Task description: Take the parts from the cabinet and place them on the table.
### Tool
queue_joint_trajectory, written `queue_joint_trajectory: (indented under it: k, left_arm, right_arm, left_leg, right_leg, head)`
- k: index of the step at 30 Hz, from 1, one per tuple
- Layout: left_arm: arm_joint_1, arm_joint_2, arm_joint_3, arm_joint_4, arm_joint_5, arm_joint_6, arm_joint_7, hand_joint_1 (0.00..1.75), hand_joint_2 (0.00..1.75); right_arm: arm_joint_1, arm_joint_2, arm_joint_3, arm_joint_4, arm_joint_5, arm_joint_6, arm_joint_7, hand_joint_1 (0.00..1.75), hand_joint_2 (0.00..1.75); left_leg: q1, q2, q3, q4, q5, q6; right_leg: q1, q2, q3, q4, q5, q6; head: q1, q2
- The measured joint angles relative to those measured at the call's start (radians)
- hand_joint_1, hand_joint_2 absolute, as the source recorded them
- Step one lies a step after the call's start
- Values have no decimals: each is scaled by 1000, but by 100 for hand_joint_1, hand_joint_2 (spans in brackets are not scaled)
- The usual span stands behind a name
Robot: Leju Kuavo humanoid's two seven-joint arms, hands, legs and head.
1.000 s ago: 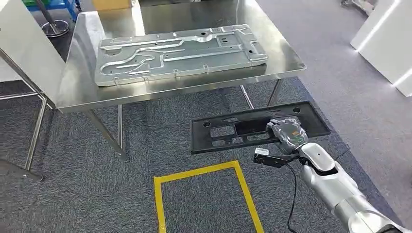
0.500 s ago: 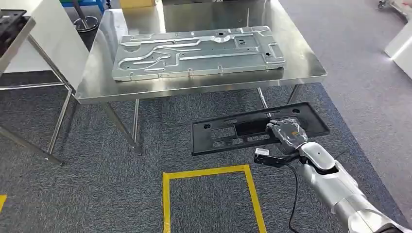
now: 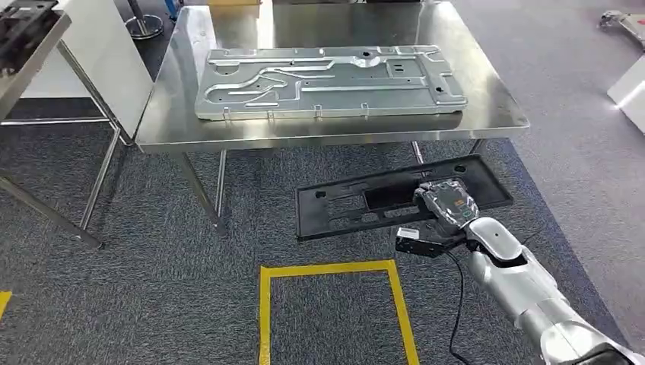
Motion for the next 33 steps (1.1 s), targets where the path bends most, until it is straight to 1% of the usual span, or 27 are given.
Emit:
queue_joint_trajectory:
  k: [6, 7, 8, 9, 10, 11, 12, 14, 15, 16, 17, 18, 19, 20, 21, 22, 23, 24, 25, 26, 27, 28, 29, 30, 31, 32, 33]
  left_arm:
    - [0, 0, 14, 0, 4, -17, 5, 0, 175]
    - [-1, 1, 15, 0, 3, -23, 5, 0, 175]
    - [-2, 2, 16, 0, 2, -30, 5, 0, 175]
    - [-2, 2, 16, 0, -3, -34, 5, 0, 175]
    - [-1, 1, 15, 0, -8, -34, 5, 0, 175]
    - [-3, 1, 15, 0, -15, -34, 6, 0, 175]
    - [-6, 1, 15, 0, -20, -35, 8, 0, 175]
    - [-8, 0, 15, 0, -23, -35, 11, 0, 175]
    - [-5, 0, 15, 0, -24, -36, 12, 0, 175]
    - [-3, 0, 15, 0, -26, -36, 13, 0, 175]
    - [-2, 0, 15, 0, -30, -36, 14, 0, 175]
    - [-2, 0, 15, 0, -34, -36, 14, 0, 175]
    - [-2, 0, 15, 0, -36, -35, 14, 0, 175]
    - [-2, 4, 15, 0, -37, -34, 14, 0, 175]
    - [-6, 4, 15, 0, -38, -33, 15, 0, 175]
    - [-6, 4, 15, 0, -41, -33, 14, 0, 175]
    - [-5, 4, 15, 0, -43, -33, 14, 0, 175]
    - [-6, 4, 15, 0, -45, -33, 15, 0, 175]
    - [-10, 5, 15, 0, -47, -34, 16, 0, 175]
    - [-13, 4, 15, 0, -48, -34, 16, 0, 175]
    - [-14, 4, 15, 0, -50, -34, 19, 0, 175]
    - [-13, 4, 15, 0, -51, -34, 20, 0, 175]
    - [-9, 4, 15, 0, -51, -34, 22, 0, 175]
    - [-5, 4, 15, 0, -51, -33, 23, 0, 175]
    - [-3, 4, 15, 0, -51, -32, 23, 0, 175]
    - [-1, 4, 15, 0, -51, -29, 22, 0, 175]
    - [2, 4, 15, 0, -48, -27, 22, 0, 175]
  right_arm:
    - [-9, -8, -6, 0, -28, -3, -5, 175, 175]
    - [-6, -9, -8, -1, -32, -7, -5, 175, 175]
    - [-1, -10, -9, -1, -34, -12, -5, 175, 175]
    - [3, -14, -10, -1, -35, -16, -6, 175, 175]
    - [4, -16, -11, -2, -35, -17, -6, 175, 175]
    - [4, -16, -13, -5, -36, -23, -6, 175, 175]
    - [3, -20, -13, -7, -37, -27, -7, 175, 175]
    - [6, -24, -13, -7, -33, -28, 0, 175, 175]
    - [7, -25, -13, -7, -29, -26, 3, 175, 175]
    - [6, -27, -13, -7, -26, -21, 7, 175, 175]
    - [3, -33, -13, -11, -25, -11, 11, 175, 175]
    - [-5, -44, -13, -16, -25, 2, 12, 175, 175]
    - [-18, -54, -14, -18, -29, 19, 13, 175, 175]
    - [-39, -66, -14, -15, -39, 45, 13, 175, 175]
    - [-63, -76, -13, -15, -49, 67, 13, 175, 175]
    - [-79, -93, -14, -15, -56, 83, 13, 175, 175]
    - [-101, -107, -14, -15, -60, 101, 13, 175, 175]
    - [-134, -125, -14, -13, -61, 125, 13, 175, 175]
    - [-174, -138, -14, -13, -60, 142, 13, 175, 175]
    - [-217, -150, -13, -8, -57, 162, 13, 175, 175]
    - [-254, -151, -11, 1, -51, 176, 16, 175, 175]
    - [-282, -151, -9, 13, -47, 190, 19, 175, 175]
    - [-304, -151, -2, 25, -44, 205, 20, 175, 175]
    - [-326, -149, 10, 36, -36, 219, 22, 175, 175]
    - [-350, -147, 25, 49, -28, 228, 26, 175, 175]
    - [-378, -144, 37, 61, -27, 236, 26, 175, 175]
    - [-409, -136, 51, 78, -26, 246, 26, 175, 175]
  left_leg:
    - [-2, 0, 0, 1, 0, 5]
    - [-12, 1, -7, 3, -7, 18]
    - [-3, -1, 0, -20, -12, 34]
    - [-2, -4, 24, -37, -17, 38]
    - [1, -7, 45, -49, -11, 45]
    - [3, -6, 51, -53, -11, 47]
    - [3, -5, 55, -53, -10, 48]
    - [4, -8, 62, -52, -18, 41]
    - [7, -10, 68, -51, -23, 35]
    - [12, -12, 76, -50, -29, 29]
    - [18, -14, 87, -47, -38, 20]
    - [26, -16, 99, -38, -52, 7]
    - [28, -17, 104, -27, -70, -7]
    - [26, -16, 103, -11, -88, -18]
    - [25, -16, 99, -15, -95, -25]
    - [21, -14, 98, -24, -101, -31]
    - [26, -15, 112, -18, -95, -38]
    - [27, -15, 106, -4, -87, -43]
    - [29, -11, 71, 54, -57, -46]
    - [31, -7, 22, 134, -28, -51]
    - [31, -3, -28, 205, -32, -54]
    - [31, -3, -71, 260, -66, -56]
    - [30, -3, -102, 288, -118, -55]
    - [28, -3, -125, 289, -177, -50]
    - [23, -3, -143, 268, -228, -43]
    - [14, -3, -153, 219, -242, -30]
    - [6, -3, -156, 151, -198, -12]
  right_leg:
    - [-1, 0, 1, -4, 3, 7]
    - [-10, -1, 8, -16, 11, 24]
    - [-8, -1, 7, 11, 31, 34]
    - [-7, -3, 8, 15, 35, 39]
    - [-13, 1, 0, 20, 25, 35]
    - [-12, 17, -21, 49, 0, 27]
    - [-11, 30, -61, 116, -34, 24]
    - [-16, 37, -150, 258, -84, 34]
    - [-20, 37, -177, 286, -80, 40]
    - [-26, 37, -177, 265, -57, 47]
    - [-32, 36, -157, 207, -26, 53]
    - [-42, 35, -118, 116, 17, 58]
    - [-56, 33, -85, 31, 75, 76]
    - [-51, 32, -91, 15, 74, 74]
    - [-47, 35, -92, 20, 47, 46]
    - [-45, 38, -94, 23, 56, 40]
    - [-48, 37, -90, 22, 46, 29]
    - [-46, 37, -81, 25, 38, 18]
    - [-45, 39, -70, 23, 30, 9]
    - [-45, 37, -57, 20, 18, 3]
    - [-44, 38, -41, 17, 6, -1]
    - [-40, 39, -17, 10, -8, -5]
    - [-36, 38, 10, 1, -23, -8]
    - [-32, 38, 38, -6, -37, -10]
    - [-29, 39, 67, -13, -52, -10]
    - [-25, 40, 96, -20, -69, -11]
    - [-19, 40, 126, -27, -83, -11]
  head:
    - [0, 0]
    - [0, 0]
    - [0, 0]
    - [0, 0]
    - [1, 0]
    - [0, 0]
    - [0, 0]
    - [0, 0]
    - [0, 0]
    - [0, 0]
    - [0, 0]
    - [0, 0]
    - [0, 0]
    - [0, 0]
    - [0, 0]
    - [0, 0]
    - [0, 0]
    - [0, 0]
    - [0, 0]
    - [0, 0]
    - [0, 0]
    - [0, 0]
    - [0, 0]
    - [0, 0]
    - [0, 0]
    - [0, 0]
    - [0, 0]
